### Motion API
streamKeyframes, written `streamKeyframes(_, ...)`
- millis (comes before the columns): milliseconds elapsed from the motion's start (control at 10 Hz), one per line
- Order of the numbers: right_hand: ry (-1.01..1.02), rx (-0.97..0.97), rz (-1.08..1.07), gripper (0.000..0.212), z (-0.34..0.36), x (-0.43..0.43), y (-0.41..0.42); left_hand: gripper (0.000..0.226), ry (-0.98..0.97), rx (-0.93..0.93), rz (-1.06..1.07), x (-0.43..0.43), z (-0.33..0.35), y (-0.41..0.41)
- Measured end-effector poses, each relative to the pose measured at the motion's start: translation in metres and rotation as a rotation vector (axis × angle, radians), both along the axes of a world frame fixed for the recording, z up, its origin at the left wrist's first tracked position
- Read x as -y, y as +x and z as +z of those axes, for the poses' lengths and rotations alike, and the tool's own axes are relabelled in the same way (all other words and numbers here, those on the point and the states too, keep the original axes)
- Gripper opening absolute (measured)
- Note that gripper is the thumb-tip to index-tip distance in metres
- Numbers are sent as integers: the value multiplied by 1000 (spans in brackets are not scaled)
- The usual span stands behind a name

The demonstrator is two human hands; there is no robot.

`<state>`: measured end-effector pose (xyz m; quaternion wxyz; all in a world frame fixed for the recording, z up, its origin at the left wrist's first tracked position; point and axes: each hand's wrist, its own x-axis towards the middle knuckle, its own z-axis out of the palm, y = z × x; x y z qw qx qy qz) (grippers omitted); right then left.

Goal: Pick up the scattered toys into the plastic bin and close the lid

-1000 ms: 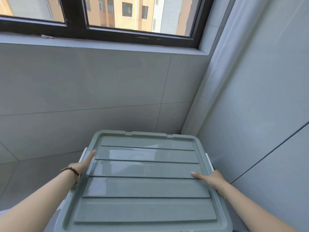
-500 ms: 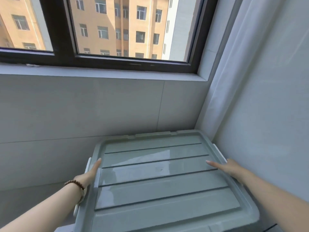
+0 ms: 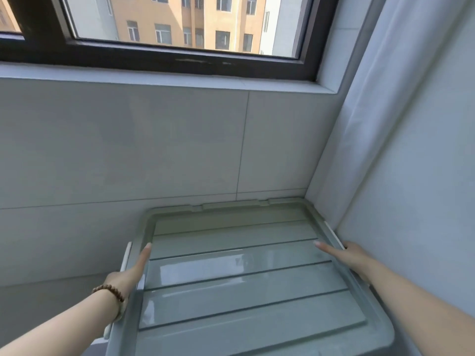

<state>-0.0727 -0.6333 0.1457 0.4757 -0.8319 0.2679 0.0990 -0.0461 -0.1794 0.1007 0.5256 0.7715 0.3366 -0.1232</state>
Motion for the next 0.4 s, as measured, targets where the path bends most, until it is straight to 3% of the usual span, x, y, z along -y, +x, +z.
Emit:
streamKeyframes(100,-3,10,4,43,-4,0,-2,96,7,-14,0,1,4,-1)
streamKeyframes(200,-11,6,-32,40,-2,-4,-8,115,17,-61,7,-3,4,-5)
streamKeyframes(300,-80,16,-56,76,2,-11,-10,125,7,-73,-16,1,22,-9)
streamKeyframes(400,-99,73,-76,83,24,-32,-15,125,56,-27,-93,9,45,-13)
